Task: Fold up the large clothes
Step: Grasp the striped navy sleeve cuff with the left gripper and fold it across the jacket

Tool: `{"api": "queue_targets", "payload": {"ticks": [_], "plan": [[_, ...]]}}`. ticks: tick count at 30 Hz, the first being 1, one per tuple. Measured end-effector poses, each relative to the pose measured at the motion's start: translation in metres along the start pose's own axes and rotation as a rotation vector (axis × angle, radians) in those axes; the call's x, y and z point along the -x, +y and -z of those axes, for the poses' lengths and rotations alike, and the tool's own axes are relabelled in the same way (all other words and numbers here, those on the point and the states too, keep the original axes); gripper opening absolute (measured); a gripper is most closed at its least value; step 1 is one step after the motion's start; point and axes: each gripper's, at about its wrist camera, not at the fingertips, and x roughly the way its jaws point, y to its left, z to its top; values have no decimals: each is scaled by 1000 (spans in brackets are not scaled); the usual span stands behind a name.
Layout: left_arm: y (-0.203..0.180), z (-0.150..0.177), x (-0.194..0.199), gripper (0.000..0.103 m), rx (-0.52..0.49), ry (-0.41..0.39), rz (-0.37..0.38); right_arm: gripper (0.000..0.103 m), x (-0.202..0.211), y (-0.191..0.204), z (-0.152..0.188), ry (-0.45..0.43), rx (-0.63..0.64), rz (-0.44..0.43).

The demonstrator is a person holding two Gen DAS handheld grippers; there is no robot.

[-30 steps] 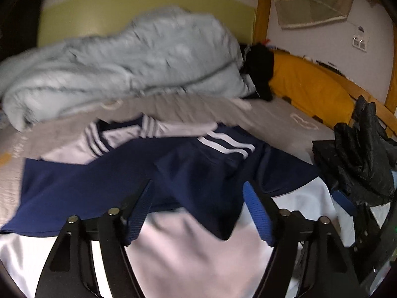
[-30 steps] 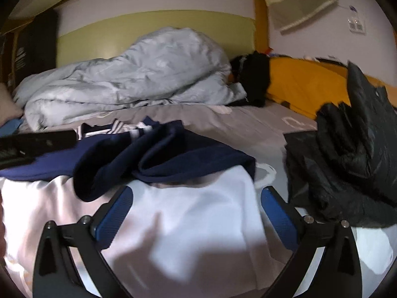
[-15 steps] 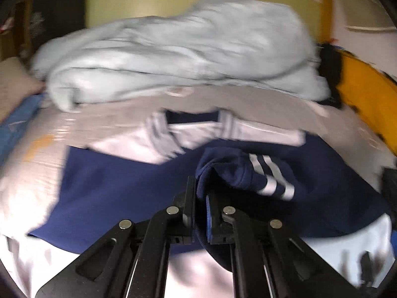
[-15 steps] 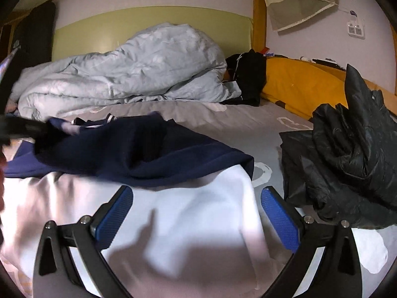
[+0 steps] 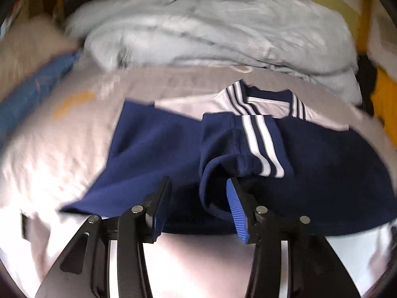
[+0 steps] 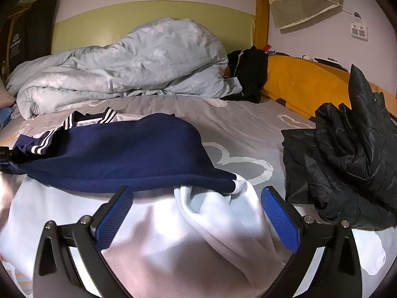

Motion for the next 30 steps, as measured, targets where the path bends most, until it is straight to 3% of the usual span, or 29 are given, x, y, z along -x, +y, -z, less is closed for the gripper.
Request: {"api": "queue_targets", "payload": {"ticks": [3, 6, 8, 10, 12, 14, 17, 19, 22, 25, 30], "plan": [[-27, -10, 17, 58, -167, -91, -3, 103, 0, 1, 0, 0, 6, 3], [-52, -19, 29, 61, -272, -149, 54, 103, -1, 1, 0, 0, 7, 3], [-66, -26, 25, 61, -319, -146, 49, 103, -1, 1, 0, 1, 8, 3], [-81, -28, 15, 61, -357, -111, -13, 103, -1, 1, 0, 2, 7, 4], [-87, -30, 2, 61, -381, -70, 26, 103, -1, 2, 0, 4, 10, 7], [-95, -29, -13, 61, -403, -27, 1, 103, -1, 3, -1, 2, 16, 6], [-94, -30, -43, 61, -381, 93, 15, 103, -3, 7, -1, 9, 37, 0], [-87, -31, -55, 64, -338, 128, 0, 103, -3, 8, -1, 8, 47, 4], [-60, -40, -56, 66, -225, 110, 11, 103, -2, 11, 0, 0, 65, 15], [-32, -49, -44, 55, -179, 44, -1, 103, 0, 15, 1, -13, 90, 21], [12, -65, -16, 53, -155, -48, -111, 103, 1, 23, 2, -28, 139, 26]]}}
